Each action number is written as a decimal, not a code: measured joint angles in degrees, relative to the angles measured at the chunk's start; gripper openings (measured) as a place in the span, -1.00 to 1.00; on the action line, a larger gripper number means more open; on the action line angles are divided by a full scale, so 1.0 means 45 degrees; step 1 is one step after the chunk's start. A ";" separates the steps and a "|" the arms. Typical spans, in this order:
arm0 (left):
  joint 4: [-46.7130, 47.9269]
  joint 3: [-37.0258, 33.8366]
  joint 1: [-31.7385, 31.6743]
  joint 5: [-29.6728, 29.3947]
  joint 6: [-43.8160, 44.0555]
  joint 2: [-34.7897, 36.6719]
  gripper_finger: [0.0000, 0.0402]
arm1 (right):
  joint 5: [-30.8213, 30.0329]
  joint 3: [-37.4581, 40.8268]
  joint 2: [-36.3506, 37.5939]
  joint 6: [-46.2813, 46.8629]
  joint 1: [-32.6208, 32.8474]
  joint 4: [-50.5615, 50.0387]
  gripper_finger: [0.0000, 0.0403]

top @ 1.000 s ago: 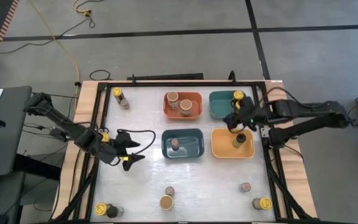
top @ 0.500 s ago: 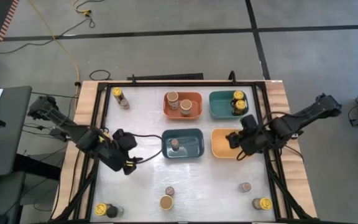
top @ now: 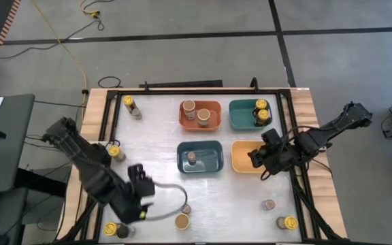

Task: Sort spices by type
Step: Put the black spice bottle into the yellow bin

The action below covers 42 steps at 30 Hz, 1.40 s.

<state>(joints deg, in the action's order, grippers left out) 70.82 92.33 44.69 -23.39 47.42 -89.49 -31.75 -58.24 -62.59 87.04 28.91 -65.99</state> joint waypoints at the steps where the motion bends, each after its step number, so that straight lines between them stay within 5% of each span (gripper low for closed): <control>1: 0.0171 0.0332 0.0215 0.0067 -0.0127 -0.0356 0.64 | 0.0021 0.0000 0.0000 -0.0082 0.0000 0.0004 0.97; 12: 0.1330 0.1520 0.1968 0.2534 0.2239 -0.2773 0.64 | 0.0094 0.0004 0.0000 -0.0693 0.0410 -0.0001 0.97; 24: 0.0395 0.1520 0.3536 0.2507 0.4138 -0.3320 0.64 | 0.0088 0.0005 0.0000 -0.0685 0.0407 0.0054 0.97; 42: 0.0396 0.0674 0.4391 0.3661 0.2724 -0.4673 0.64 | 0.0032 0.0005 -0.0005 -0.0308 0.0384 0.0155 0.97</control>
<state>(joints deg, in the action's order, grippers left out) 72.60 95.37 64.45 -6.92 59.68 -110.52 -31.61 -58.22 -62.61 85.66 30.63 -65.30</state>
